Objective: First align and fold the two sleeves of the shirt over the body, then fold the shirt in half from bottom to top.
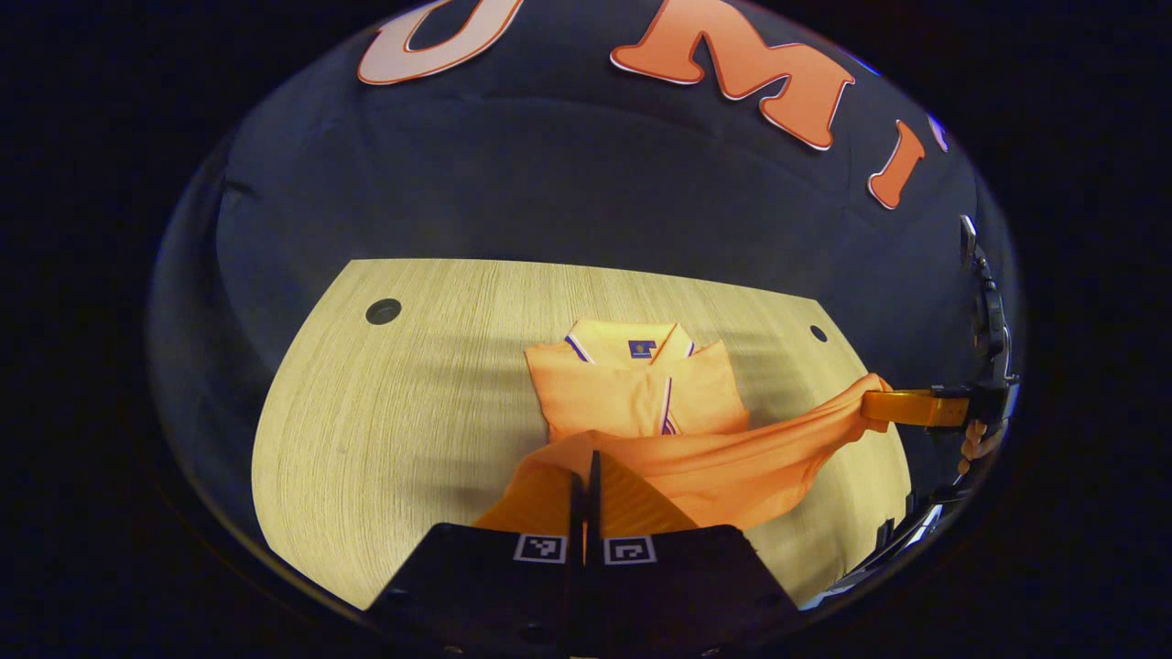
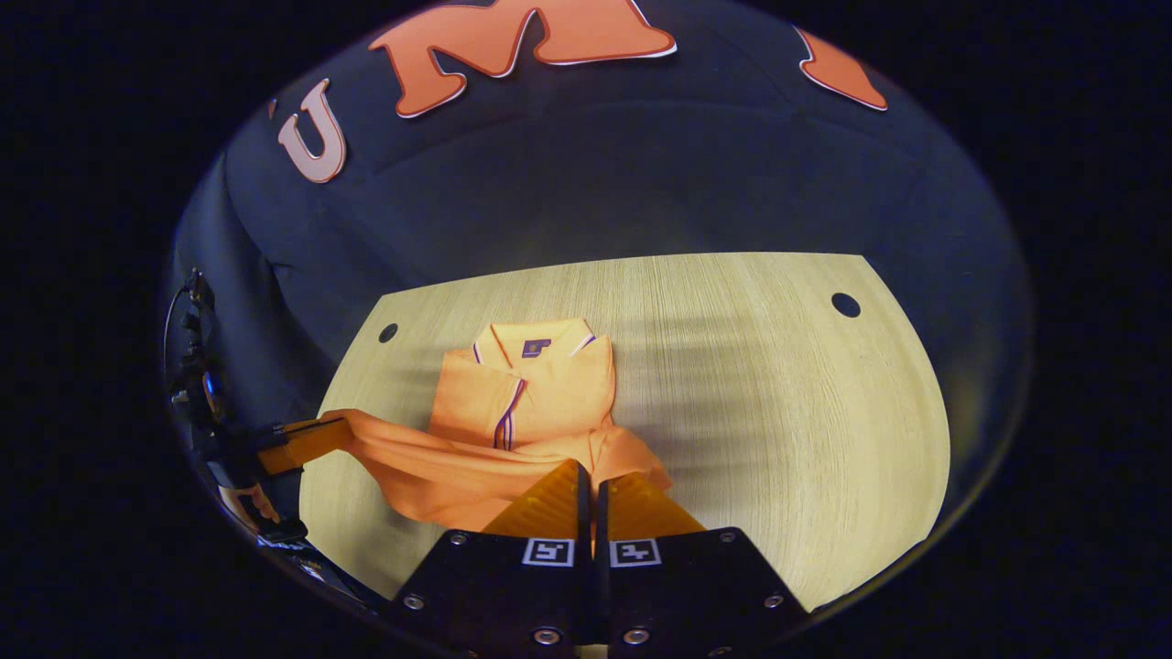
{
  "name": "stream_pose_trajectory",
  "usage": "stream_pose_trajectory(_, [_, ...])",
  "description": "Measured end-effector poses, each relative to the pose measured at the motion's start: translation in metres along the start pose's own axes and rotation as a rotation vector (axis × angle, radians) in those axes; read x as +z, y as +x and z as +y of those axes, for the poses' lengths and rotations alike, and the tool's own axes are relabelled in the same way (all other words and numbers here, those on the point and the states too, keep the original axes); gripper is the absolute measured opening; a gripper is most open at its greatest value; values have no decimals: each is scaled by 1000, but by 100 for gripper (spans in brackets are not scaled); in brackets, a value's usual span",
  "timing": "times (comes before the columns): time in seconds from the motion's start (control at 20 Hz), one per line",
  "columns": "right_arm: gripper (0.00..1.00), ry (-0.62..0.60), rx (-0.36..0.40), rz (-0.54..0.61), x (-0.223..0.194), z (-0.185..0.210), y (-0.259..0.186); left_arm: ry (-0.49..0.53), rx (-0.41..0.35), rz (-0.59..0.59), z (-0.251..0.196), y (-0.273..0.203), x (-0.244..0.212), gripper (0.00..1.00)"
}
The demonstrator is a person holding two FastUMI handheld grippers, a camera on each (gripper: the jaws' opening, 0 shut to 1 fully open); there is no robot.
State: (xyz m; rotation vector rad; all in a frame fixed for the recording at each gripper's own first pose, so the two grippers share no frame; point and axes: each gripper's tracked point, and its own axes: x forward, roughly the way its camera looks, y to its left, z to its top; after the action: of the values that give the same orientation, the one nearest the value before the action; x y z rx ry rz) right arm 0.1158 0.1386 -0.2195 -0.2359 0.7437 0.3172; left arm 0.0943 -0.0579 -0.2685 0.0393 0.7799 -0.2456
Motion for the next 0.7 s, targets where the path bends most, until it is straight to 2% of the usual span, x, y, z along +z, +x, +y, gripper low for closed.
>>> stream_pose_trajectory(0.45, [0, 33, -18, -53, 61, -9, 72, -35, 7, -24, 21, 74, 57, 0])
stream_pose_trajectory(0.6, [0, 55, -4, -61, 74, -9, 98, -1, 32, -49, 32, 102, 75, 1])
stream_pose_trajectory(0.7, [0, 79, -4, -54, 74, -11, 116, 7, 43, -28, 39, 120, 70, 1])
